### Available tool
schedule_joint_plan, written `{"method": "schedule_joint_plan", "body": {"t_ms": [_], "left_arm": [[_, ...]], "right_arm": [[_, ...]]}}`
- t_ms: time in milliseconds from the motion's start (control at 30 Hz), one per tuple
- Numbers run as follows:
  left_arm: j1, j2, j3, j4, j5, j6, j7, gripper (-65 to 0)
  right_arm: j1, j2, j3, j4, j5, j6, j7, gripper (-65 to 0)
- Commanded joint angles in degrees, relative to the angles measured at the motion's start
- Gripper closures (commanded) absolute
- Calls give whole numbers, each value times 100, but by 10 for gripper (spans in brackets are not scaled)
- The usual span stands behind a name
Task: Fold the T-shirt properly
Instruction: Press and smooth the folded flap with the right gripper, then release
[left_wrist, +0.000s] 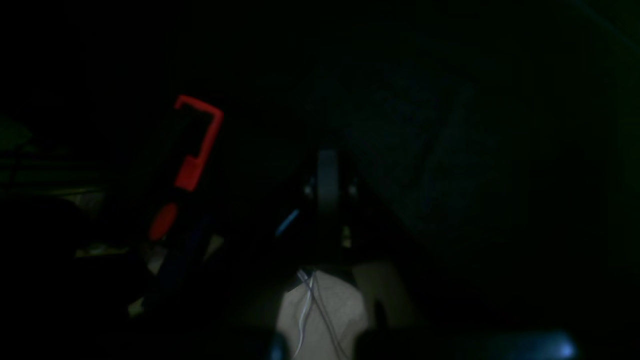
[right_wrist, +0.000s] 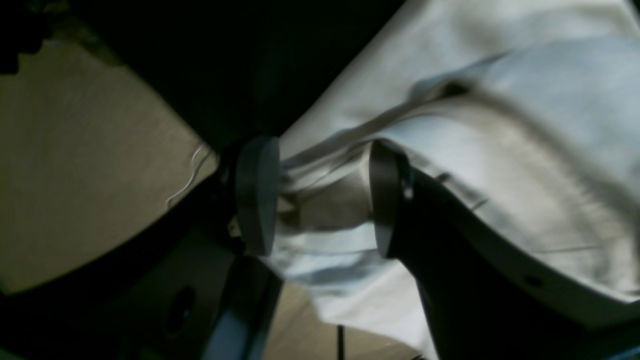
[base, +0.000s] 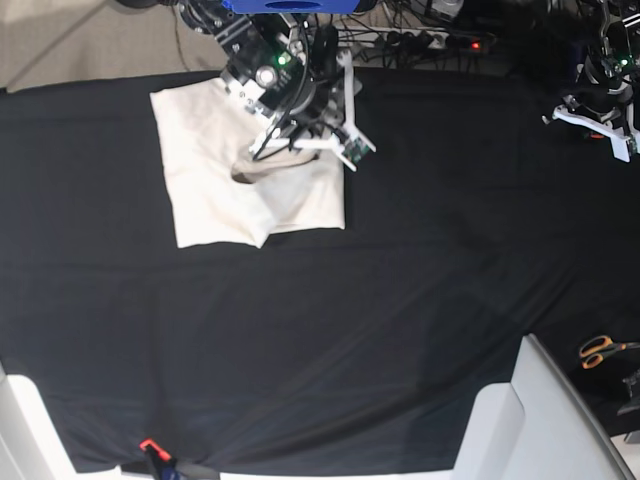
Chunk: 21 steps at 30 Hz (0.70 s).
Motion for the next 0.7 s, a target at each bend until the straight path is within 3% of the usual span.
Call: {"method": "schedule_joint_plan", "body": {"t_ms": [0,100,267,367,400,467,533,567,667], "left_arm": [[-34,-95,-42,69,-13,-8,-120,0],[-61,-95,-42,43,-13,-8,-120,0],[-122,-95,-42,16,-13,-8,-120,0],[-122,-95,-42,16,-13,-8,-120,0],[-122,-95,-50,16,-13,-8,-120,0],[-122,-95,-59,16,-13,-8,-120,0],[-122,-104,-77,16,-13,-8,-120,0],[-122,-104,-86,16,-13,-8,-120,0],[-122,-113,-68,16,-13,-8,-120,0]], "right_arm": [[24,-135,-207,107,32,120,64,-279],[94,-20,-453,327,32,471,64,-279],[68,375,-479,1689,-3,480,64,-279],[15,577,154,2041,-3,392,64,-276],[-20,586,558,2006,-3,181,64,-272],[-152,586,1279,1935,23,-223,64,-191],[-258,586,1824,1935,32,-302,64,-27],[-319,586,2062,1927,32,-302,64,0],[-477,586,2580,1865,32,-302,82,-17]]}}
